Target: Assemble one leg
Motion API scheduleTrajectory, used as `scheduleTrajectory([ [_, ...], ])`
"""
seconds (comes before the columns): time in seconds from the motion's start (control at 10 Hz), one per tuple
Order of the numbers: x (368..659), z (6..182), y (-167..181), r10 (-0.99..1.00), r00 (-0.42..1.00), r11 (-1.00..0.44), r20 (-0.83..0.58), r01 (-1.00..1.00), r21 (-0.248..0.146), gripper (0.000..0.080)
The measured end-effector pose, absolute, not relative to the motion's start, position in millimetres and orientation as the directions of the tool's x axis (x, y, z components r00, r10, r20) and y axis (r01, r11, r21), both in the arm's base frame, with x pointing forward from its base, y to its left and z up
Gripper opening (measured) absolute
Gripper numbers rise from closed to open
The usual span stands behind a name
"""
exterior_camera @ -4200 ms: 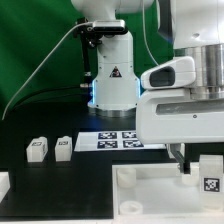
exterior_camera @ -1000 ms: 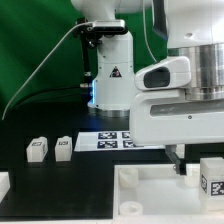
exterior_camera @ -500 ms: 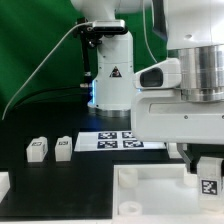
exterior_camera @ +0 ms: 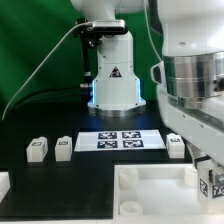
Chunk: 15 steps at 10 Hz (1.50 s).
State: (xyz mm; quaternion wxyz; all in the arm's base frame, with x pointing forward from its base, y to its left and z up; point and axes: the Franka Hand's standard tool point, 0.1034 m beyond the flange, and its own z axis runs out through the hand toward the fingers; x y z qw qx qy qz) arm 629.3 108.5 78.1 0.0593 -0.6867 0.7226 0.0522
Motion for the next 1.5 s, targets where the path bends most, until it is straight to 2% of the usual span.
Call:
scheduleTrajectory([
  [0.1, 628.9, 78.0, 109.0, -0.963, -0.215, 0.214, -0.161, -0.976, 0.022, 0.0294],
  [0.2, 629.2, 78.1, 109.4, -0.944, -0.291, 0.289, -0.158, -0.957, 0.036, 0.0294],
  [0.3, 629.0, 77.9, 109.3, -0.945, -0.285, 0.283, -0.158, -0.958, 0.035, 0.0294],
  [0.4, 628.9, 77.8, 109.2, -0.945, -0.285, 0.283, -0.158, -0.958, 0.035, 0.0354],
  [0.5, 628.8, 77.7, 109.1, -0.954, -0.256, 0.254, -0.159, -0.967, 0.031, 0.0532],
  [0.6, 627.2, 76.9, 107.9, -0.973, -0.17, 0.168, -0.154, -0.986, 0.024, 0.0532],
  [0.7, 619.8, 74.3, 105.6, -0.99, -0.041, 0.035, -0.137, -0.998, 0.042, 0.0629],
  [0.9, 616.5, 72.7, 109.3, -0.945, 0.3, -0.304, -0.129, -0.953, 0.011, 0.0643],
  [1.2, 617.0, 72.7, 105.9, -0.853, 0.506, -0.508, -0.126, -0.861, -0.017, 0.0649],
  [1.3, 617.5, 72.9, 105.9, -0.775, 0.621, -0.622, -0.115, -0.782, -0.031, 0.0649],
  [1.4, 624.1, 75.6, 111.7, -0.62, 0.783, -0.781, -0.056, -0.622, -0.058, 0.0649],
  [1.5, 631.6, 78.5, 120.1, -0.489, 0.872, -0.868, 0.01, -0.485, -0.101, 0.0649],
])
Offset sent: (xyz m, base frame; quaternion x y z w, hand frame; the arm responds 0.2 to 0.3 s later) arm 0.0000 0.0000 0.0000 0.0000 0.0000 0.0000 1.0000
